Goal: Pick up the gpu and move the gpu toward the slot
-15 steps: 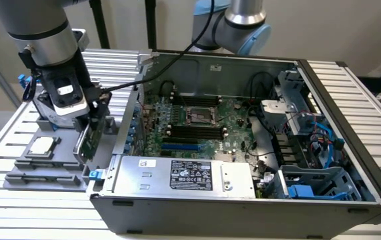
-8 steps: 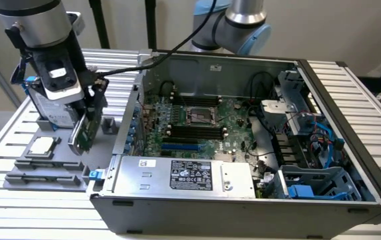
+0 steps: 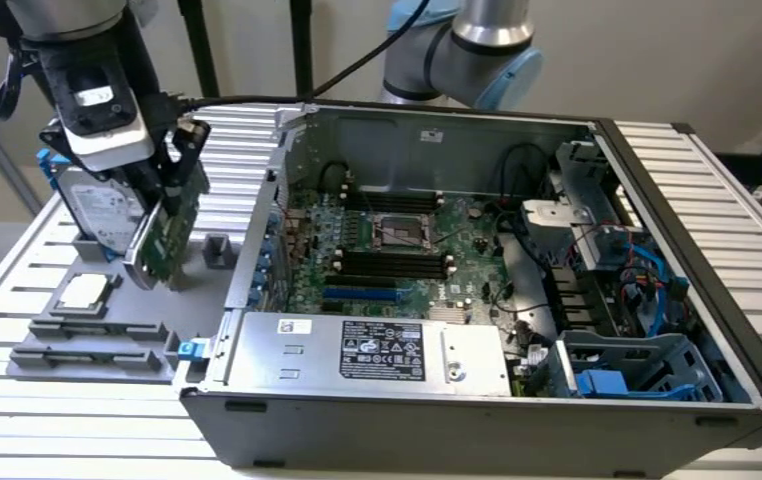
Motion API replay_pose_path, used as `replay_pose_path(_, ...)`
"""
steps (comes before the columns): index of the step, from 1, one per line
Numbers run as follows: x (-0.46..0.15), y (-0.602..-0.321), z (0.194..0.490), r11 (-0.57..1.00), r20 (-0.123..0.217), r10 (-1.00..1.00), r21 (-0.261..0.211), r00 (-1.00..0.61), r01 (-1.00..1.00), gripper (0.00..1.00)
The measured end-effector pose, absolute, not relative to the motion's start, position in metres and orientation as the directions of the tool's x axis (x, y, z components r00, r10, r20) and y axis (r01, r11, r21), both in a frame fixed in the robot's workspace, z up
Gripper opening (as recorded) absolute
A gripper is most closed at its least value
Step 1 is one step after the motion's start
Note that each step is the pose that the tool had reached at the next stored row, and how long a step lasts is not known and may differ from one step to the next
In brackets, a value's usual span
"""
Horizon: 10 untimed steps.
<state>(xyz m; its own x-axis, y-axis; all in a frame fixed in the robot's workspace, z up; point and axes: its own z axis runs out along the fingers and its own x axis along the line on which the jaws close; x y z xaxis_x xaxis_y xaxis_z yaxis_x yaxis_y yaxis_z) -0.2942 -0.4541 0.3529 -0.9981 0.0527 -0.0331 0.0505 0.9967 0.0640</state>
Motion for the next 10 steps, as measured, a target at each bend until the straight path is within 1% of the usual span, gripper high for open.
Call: replay_pose_path(10, -0.268, -0.457, 0.397, 0.996, -0.032, 0.052, 0.076, -0.998, 0.049, 0.26)
